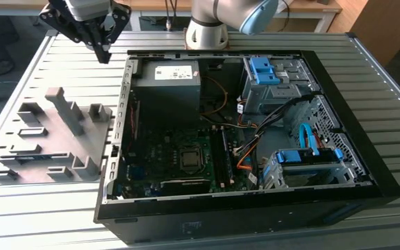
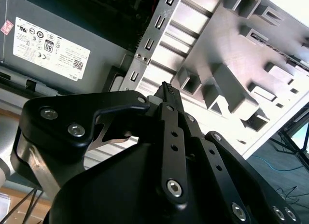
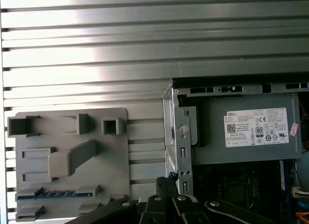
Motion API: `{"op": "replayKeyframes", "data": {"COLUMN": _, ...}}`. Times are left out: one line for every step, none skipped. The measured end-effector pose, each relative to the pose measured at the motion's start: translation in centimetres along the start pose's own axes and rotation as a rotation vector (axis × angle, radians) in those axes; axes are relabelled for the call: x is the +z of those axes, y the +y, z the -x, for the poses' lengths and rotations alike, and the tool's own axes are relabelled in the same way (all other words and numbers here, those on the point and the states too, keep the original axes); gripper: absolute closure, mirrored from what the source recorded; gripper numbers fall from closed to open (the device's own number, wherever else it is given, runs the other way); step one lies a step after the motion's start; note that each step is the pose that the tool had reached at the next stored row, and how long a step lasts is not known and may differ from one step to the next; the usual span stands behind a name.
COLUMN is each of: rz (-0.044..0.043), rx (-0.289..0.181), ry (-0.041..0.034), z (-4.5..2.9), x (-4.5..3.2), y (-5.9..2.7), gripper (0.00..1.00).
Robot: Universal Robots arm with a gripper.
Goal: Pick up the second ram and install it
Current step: 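Reach for the second ram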
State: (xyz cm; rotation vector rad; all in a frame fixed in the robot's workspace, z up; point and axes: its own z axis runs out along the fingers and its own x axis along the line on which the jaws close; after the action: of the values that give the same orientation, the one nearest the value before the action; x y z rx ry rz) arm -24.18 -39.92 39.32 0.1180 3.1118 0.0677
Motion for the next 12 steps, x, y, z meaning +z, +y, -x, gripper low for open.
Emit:
{"op": "replayKeyframes", "data": {"rz": 0.0000, "rx": 0.000, "ry": 0.0000, "z": -0.11, "x": 0.00, "y": -0.02, "gripper": 0.90}}
{"op": "replayKeyframes", "data": {"rz": 0.0000, "rx": 0.000, "ry": 0.0000, "z": -0.23, "x": -0.01, "y": -0.03, "gripper": 0.90}}
{"op": "replayKeyframes", "data": {"rz": 0.0000, "rx": 0.000, "ry": 0.0000, "z": -0.34, "x": -0.01, "y": -0.05, "gripper": 0.90}}
{"op": "replayKeyframes", "data": {"rz": 0.0000, "rx": 0.000, "ry": 0.0000, "z": -0.45, "x": -0.01, "y": -0.06, "gripper": 0.90}}
{"op": "replayKeyframes", "data": {"rz": 0.0000, "rx": 0.000, "ry": 0.0000, "z": -0.57, "x": -0.02, "y": -0.08, "gripper": 0.90}}
{"op": "replayKeyframes", "data": {"rz": 0.0000, "rx": 0.000, "ry": 0.0000, "z": -0.69, "x": -0.02, "y": -0.10, "gripper": 0.90}}
{"op": "replayKeyframes", "data": {"rz": 0.0000, "rx": 0.000, "ry": -0.0001, "z": -0.83, "x": -0.02, "y": -0.12, "gripper": 0.90}}
{"op": "replayKeyframes", "data": {"rz": 0.0000, "rx": 0.000, "ry": 0.0000, "z": -0.96, "x": -0.03, "y": -0.13, "gripper": 0.90}}
{"op": "replayKeyframes", "data": {"rz": -0.0001, "rx": 0.000, "ry": 0.0001, "z": -1.11, "x": -0.04, "y": -0.15, "gripper": 0.90}}
{"op": "replayKeyframes", "data": {"rz": 0.0000, "rx": 0.000, "ry": 0.0000, "z": -1.24, "x": -0.04, "y": -0.17, "gripper": 0.90}}
{"op": "replayKeyframes", "data": {"rz": 0.0000, "rx": 0.000, "ry": 0.0000, "z": -1.37, "x": -0.04, "y": -0.19, "gripper": 0.90}}
{"op": "replayKeyframes", "data": {"rz": 0.0000, "rx": 0.000, "ry": 0.0000, "z": -1.51, "x": -0.04, "y": -0.22, "gripper": 0.90}}
